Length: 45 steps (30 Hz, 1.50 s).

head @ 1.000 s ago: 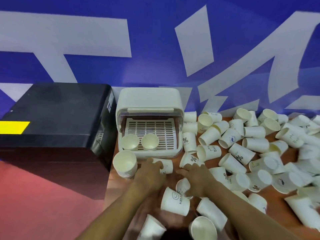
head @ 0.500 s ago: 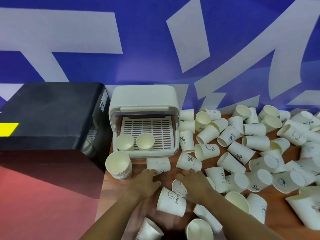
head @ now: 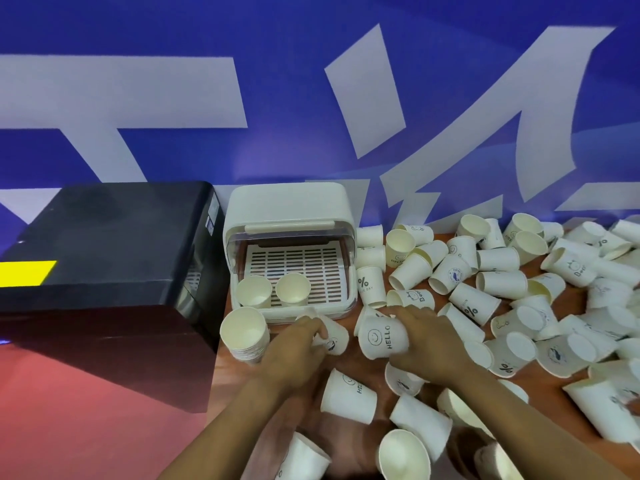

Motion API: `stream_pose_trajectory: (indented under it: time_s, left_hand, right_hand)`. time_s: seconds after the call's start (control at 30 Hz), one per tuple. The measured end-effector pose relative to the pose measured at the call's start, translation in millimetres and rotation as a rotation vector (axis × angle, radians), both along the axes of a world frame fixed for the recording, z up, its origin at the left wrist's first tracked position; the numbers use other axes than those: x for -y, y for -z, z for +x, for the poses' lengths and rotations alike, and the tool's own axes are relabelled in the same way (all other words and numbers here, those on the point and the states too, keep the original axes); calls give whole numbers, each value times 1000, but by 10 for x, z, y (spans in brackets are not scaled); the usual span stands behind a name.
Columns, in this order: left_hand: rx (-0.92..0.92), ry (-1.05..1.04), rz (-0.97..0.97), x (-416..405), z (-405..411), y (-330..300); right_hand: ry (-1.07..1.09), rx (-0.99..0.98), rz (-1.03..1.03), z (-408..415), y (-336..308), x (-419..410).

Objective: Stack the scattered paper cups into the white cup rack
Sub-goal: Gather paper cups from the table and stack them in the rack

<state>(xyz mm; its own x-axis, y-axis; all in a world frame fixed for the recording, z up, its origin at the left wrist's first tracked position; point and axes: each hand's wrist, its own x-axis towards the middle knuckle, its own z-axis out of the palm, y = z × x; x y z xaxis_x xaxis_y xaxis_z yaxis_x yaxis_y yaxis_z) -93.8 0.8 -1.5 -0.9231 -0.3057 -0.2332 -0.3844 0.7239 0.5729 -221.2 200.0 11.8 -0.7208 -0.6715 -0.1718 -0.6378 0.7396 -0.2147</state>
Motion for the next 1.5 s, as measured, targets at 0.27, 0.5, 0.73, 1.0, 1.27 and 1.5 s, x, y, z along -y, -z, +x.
stream_pose_trajectory:
  time_s: [0.27, 0.5, 0.73, 1.0, 1.27, 1.5]
  left_hand:
    - [-96, 66, -141, 70, 19, -422]
    - [-70, 38, -171, 172, 105, -612]
    - [-149, 13, -266, 405, 141, -821]
    - [-189, -176, -384, 830, 161, -978]
    - [-146, -166, -559, 1077, 81, -825]
    - [-2, -114, -557, 1228, -24, -524]
  right_hand:
    - [120, 81, -86, -17, -88, 13]
    - [88, 281, -271, 56, -117, 158]
    - [74, 217, -225, 112, -232, 317]
    - [-52, 144, -83, 81, -376, 578]
    - [-181, -102, -74, 56, -297, 820]
    - [-262, -210, -242, 6, -209, 1076]
